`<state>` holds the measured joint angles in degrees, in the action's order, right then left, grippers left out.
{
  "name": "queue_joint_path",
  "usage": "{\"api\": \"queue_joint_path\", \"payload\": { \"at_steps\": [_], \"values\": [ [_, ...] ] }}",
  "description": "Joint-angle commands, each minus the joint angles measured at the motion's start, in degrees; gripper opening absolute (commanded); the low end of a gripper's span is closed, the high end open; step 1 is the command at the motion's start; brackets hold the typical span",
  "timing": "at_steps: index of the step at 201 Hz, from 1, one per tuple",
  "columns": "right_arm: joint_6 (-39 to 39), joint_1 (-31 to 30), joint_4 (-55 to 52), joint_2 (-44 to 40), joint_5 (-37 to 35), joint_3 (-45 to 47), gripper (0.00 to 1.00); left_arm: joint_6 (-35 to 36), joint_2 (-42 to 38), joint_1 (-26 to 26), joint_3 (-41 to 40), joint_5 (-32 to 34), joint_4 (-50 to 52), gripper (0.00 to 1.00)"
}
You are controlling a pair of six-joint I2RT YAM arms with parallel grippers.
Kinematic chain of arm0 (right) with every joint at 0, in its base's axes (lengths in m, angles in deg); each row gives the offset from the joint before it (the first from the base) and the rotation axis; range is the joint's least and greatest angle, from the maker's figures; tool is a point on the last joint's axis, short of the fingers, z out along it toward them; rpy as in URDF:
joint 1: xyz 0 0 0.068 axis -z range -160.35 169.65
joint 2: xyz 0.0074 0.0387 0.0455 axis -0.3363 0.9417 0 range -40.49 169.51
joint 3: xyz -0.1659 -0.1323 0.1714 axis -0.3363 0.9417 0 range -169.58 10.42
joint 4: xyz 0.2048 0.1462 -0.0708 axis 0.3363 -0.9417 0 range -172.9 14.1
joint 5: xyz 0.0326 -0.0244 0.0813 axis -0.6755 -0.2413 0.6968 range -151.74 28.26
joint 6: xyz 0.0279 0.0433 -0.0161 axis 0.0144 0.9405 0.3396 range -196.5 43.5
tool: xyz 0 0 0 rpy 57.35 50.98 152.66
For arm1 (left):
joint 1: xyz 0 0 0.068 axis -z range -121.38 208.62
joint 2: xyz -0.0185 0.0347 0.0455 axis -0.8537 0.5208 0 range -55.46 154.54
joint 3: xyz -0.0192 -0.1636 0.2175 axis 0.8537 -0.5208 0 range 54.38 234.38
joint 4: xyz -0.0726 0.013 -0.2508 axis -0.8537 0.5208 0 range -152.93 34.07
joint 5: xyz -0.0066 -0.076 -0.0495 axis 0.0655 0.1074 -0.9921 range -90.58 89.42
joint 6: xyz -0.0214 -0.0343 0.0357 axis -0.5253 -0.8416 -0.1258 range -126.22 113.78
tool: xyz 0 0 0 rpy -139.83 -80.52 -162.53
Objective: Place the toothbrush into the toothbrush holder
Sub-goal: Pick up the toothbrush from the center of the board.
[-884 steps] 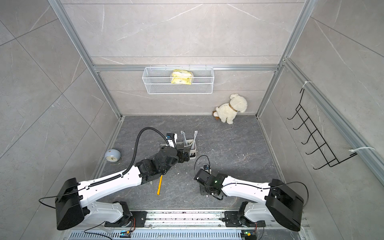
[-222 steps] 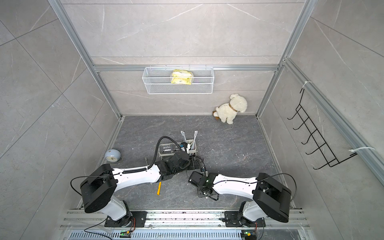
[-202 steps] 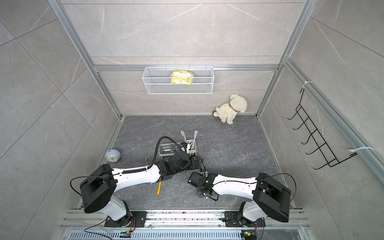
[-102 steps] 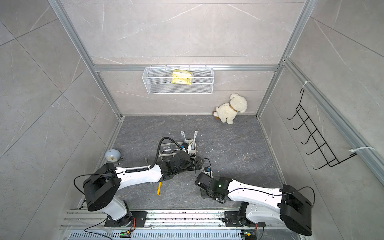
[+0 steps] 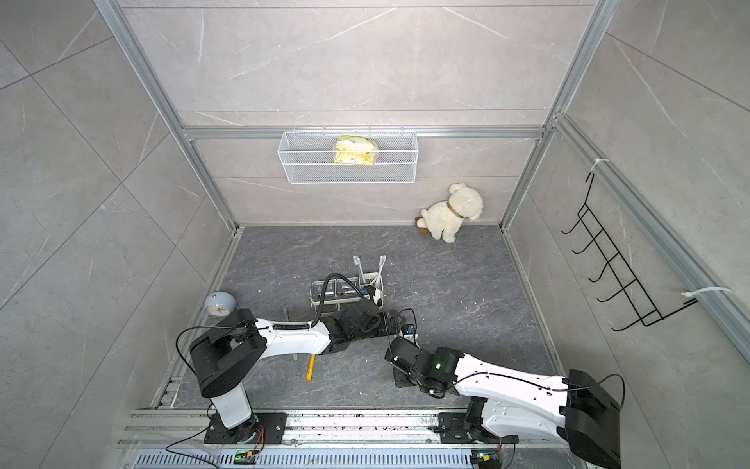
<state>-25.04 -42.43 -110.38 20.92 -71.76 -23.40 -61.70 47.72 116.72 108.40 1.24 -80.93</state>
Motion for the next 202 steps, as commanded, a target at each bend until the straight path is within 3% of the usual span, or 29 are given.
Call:
{"api": "queue_joint_path", "payload": {
  "at_steps": [1, 60, 94, 135, 177, 202],
  "values": [
    [0.1, -0.2, 0.0, -1.6, 0.0, 0.6, 0.00, -1.6, 1.3, 0.2, 2.5, -2.2, -4.1, 0.96],
    [-0.3, -0.2, -0.3, -4.7, -1.5, 1.3, 0.00, -3.6, 2.9, 0.2, 3.0, -3.9, -6.5, 0.73],
    [-0.3, -0.2, -0.1, -6.2, -2.5, 1.5, 0.00, -4.6, 3.0, 0.2, 2.1, -4.1, -8.4, 0.52],
    [-0.2, -0.2, 0.4, -5.0, -3.2, 1.3, 0.00, -4.5, 2.6, 0.2, 2.2, -4.9, -8.6, 0.47],
    [-0.5, -0.2, 0.6, -5.2, -4.6, 0.5, 0.00, -4.4, 2.3, 0.2, 1.5, -4.9, -8.4, 0.32],
    [-1.3, -0.2, -0.3, -5.5, -5.4, -0.7, 0.00, -4.4, 2.4, 0.2, 1.5, -4.8, -8.4, 0.30]
  ]
}}
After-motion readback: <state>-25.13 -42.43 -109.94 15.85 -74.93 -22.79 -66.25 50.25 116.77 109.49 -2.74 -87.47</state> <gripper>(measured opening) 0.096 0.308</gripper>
